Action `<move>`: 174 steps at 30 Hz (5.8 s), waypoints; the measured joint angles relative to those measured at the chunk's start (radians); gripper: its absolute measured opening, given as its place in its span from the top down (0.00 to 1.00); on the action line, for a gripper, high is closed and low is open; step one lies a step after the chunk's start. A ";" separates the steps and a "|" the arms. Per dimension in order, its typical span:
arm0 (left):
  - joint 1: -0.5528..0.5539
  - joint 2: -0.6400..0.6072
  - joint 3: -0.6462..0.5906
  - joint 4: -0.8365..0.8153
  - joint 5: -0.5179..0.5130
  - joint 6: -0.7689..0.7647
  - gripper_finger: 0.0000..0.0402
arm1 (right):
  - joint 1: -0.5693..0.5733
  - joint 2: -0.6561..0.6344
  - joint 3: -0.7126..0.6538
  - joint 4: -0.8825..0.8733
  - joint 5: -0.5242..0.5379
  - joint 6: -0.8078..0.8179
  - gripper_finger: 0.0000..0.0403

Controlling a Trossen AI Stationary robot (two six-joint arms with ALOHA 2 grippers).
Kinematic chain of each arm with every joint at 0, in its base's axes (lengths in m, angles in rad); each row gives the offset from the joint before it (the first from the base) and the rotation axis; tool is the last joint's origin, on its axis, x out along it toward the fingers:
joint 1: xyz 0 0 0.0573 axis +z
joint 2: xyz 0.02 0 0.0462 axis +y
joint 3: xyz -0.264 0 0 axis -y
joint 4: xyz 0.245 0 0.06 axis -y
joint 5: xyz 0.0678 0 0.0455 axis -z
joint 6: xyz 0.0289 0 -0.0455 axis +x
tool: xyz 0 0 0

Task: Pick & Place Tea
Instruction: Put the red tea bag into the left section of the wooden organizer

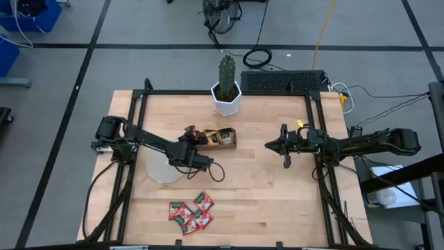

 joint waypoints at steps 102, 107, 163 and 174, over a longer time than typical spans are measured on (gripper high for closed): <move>0.145 0.003 0.036 0.116 0.509 -1.060 1.00 | 0.000 0.000 0.000 -0.014 0.001 -0.015 1.00; 0.128 0.003 0.037 0.089 0.441 -1.109 1.00 | 0.000 0.000 0.000 -0.014 0.001 -0.015 1.00; -0.178 -0.051 0.266 0.142 1.109 -1.824 0.47 | 0.000 0.000 0.000 -0.015 -0.007 0.063 1.00; -0.226 -0.099 0.039 0.417 1.115 -2.078 0.47 | 0.000 0.002 0.000 -0.013 -0.007 0.083 1.00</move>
